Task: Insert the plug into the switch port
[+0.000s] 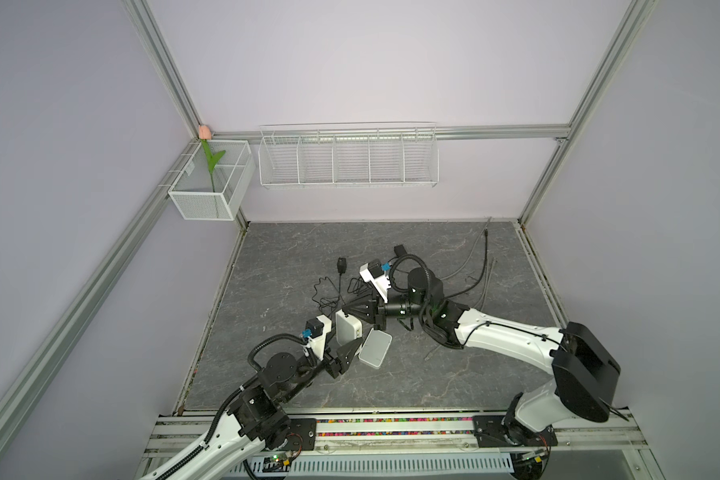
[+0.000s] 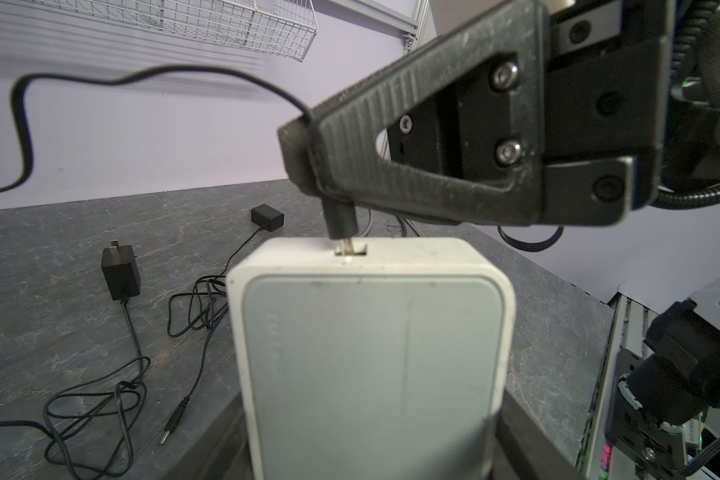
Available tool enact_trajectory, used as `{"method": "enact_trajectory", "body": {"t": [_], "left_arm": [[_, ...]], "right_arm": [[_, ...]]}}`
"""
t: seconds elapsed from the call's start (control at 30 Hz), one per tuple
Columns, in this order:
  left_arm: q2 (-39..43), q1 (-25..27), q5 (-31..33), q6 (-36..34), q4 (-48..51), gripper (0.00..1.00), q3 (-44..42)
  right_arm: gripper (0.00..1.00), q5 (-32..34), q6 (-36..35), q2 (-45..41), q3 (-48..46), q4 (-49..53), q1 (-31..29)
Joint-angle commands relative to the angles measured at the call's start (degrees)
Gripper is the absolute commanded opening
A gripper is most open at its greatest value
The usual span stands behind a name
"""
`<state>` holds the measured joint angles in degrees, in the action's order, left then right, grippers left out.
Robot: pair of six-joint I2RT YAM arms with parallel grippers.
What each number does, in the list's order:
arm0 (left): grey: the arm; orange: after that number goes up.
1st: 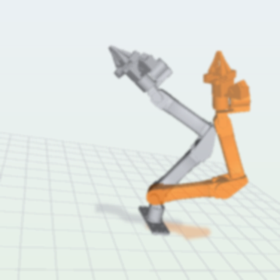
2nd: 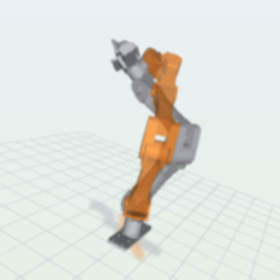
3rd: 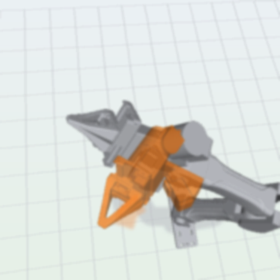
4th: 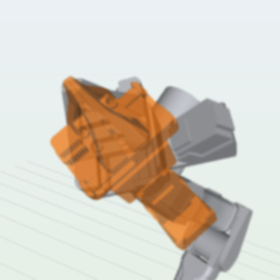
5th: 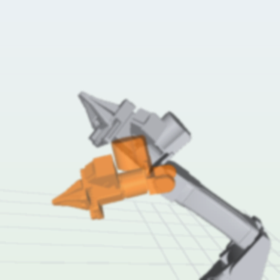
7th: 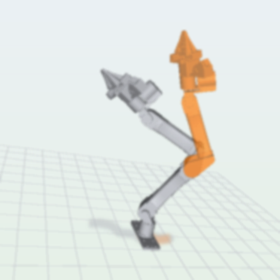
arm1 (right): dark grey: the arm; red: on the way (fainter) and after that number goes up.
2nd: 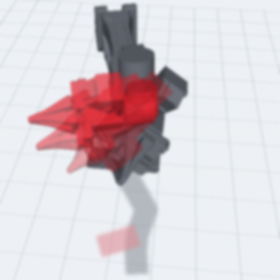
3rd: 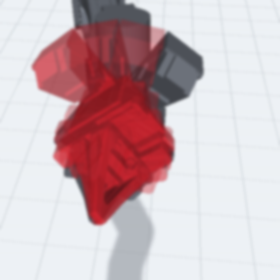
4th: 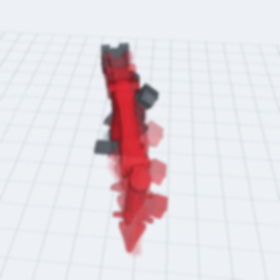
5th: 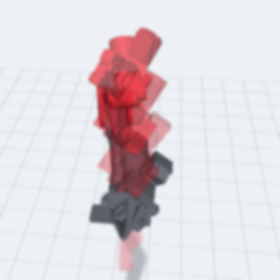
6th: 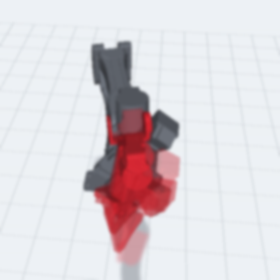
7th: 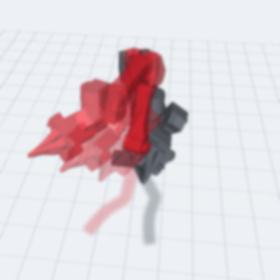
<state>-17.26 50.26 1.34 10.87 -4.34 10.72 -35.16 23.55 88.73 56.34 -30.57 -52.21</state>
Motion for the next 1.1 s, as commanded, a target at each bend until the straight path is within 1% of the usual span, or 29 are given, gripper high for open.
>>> {"method": "enact_trajectory", "body": {"t": [0.0, 0.37, 0.57, 0.73, 1.07], "left_arm": [[2.3, -0.3, 0.2, -1.1, -15.9, 0.00, 3.3], [4.9, -0.3, 1.1, -1.0, -16.3, 0.00, 4.3], [8.0, -0.3, 4.3, -1.5, -15.7, 0.00, 4.3], [7.7, -0.3, 5.9, -2.3, -17.2, 0.00, 4.5], [5.2, -0.3, 5.5, -2.5, -19.8, 0.00, 5.7]], "right_arm": [[0.07, -4.7, -0.4, 2.9, -2.5, 10.1, -0.9], [0.07, -5.3, -0.5, 2.6, -2.9, 10.3, -0.9], [0.07, -3.7, -0.2, 2.4, -3.0, 10.7, -1.0], [0.07, -1.4, 0.4, 2.0, -4.0, 10.4, -1.1], [0.07, -1.7, -0.1, 2.5, -4.0, 11.5, -1.9]]}}
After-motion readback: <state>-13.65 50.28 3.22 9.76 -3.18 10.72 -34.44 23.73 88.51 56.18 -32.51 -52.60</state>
